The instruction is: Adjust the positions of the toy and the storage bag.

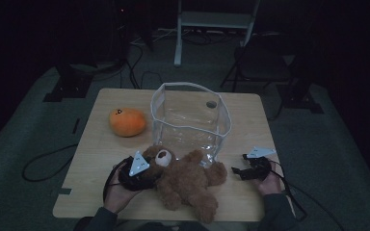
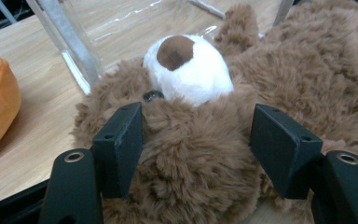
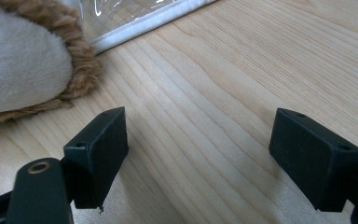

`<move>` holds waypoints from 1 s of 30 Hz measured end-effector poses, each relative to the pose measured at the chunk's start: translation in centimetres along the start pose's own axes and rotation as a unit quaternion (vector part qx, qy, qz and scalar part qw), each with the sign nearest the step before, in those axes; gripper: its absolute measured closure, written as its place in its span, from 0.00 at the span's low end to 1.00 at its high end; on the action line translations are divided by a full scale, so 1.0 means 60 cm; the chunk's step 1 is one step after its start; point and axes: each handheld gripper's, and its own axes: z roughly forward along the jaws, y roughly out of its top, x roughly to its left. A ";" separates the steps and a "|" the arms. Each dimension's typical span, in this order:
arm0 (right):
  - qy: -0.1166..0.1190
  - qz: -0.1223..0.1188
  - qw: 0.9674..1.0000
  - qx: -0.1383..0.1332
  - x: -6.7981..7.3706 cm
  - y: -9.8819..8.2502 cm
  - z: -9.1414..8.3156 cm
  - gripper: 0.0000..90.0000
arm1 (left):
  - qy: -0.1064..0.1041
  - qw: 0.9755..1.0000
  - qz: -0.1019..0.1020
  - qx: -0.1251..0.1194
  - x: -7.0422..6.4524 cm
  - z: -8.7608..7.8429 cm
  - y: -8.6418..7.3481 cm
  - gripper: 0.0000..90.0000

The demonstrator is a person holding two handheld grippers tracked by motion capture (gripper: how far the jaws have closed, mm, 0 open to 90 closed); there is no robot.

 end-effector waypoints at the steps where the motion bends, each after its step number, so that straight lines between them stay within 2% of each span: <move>1: 0.000 0.000 1.000 0.000 0.000 0.000 0.000 0.21 | 0.000 1.000 0.000 0.000 0.000 0.000 0.000 0.39; 3: 0.000 0.000 1.000 0.000 0.000 0.000 0.000 0.21 | 0.014 1.000 0.005 0.011 0.001 0.002 -0.006 0.39; 4: 0.000 0.000 1.000 0.000 0.000 0.000 0.000 0.21 | 0.017 1.000 0.002 0.014 0.003 0.002 -0.008 0.39; 11: 0.000 0.000 1.000 0.000 0.000 0.000 0.000 0.21 | 0.023 0.999 -0.007 0.023 0.017 0.003 -0.019 0.39; 15: 0.000 0.000 1.000 0.000 0.000 0.000 0.000 0.21 | 0.025 0.999 -0.018 0.025 0.025 0.001 -0.024 0.39; 19: 0.000 0.000 1.000 0.000 0.000 0.000 0.000 0.21 | 0.036 0.999 -0.027 0.029 0.035 -0.003 -0.030 0.40; 26: 0.001 0.001 1.000 0.000 0.000 0.000 0.000 0.21 | 0.069 0.996 -0.044 0.039 0.061 -0.012 -0.041 0.42; 30: 0.001 0.002 1.000 0.000 0.001 0.000 0.000 0.21 | 0.089 0.993 -0.059 0.045 0.081 -0.014 -0.045 0.44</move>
